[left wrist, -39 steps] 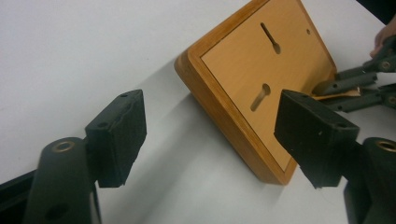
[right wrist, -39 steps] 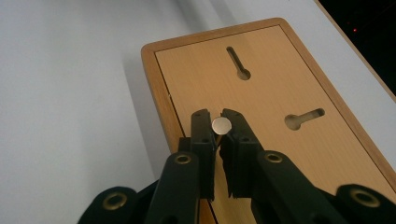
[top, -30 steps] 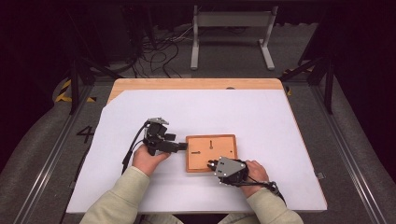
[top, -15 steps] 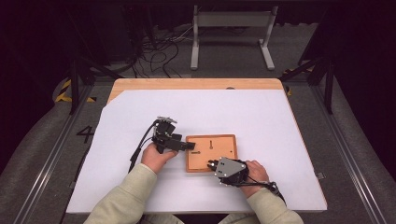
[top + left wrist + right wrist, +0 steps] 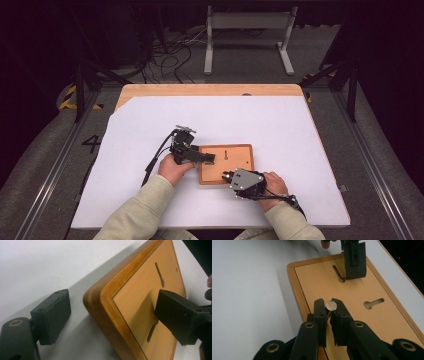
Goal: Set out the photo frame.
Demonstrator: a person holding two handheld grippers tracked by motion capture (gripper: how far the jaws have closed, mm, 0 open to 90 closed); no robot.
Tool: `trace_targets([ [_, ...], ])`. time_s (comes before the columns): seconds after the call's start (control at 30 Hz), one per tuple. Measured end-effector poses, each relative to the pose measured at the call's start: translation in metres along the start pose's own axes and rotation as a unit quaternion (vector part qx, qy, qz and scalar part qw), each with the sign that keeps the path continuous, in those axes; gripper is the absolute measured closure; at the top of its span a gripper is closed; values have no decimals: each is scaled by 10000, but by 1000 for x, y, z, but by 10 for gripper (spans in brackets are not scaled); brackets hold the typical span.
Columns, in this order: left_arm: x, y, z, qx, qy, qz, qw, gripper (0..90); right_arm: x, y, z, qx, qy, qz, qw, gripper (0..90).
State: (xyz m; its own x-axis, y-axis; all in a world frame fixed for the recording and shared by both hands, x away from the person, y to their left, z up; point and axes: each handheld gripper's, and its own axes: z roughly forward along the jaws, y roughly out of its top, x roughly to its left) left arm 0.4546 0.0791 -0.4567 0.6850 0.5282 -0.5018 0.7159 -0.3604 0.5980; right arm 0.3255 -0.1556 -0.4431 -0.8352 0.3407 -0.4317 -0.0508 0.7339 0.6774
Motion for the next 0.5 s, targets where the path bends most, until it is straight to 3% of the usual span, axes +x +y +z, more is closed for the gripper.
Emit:
trace_targets([
  [0.2,-6,1,7,37,-160,42,9999,176,0,0,0,21,-6,1,10000,830],
  [0.27,-9,2,8,72,-129,81,9999,200,0,0,0,27,-11,-2,10000,829],
  [0.5,-6,2,5,26,-238,49,9997,240,1,0,0,34,-20,-50,10000,829],
])
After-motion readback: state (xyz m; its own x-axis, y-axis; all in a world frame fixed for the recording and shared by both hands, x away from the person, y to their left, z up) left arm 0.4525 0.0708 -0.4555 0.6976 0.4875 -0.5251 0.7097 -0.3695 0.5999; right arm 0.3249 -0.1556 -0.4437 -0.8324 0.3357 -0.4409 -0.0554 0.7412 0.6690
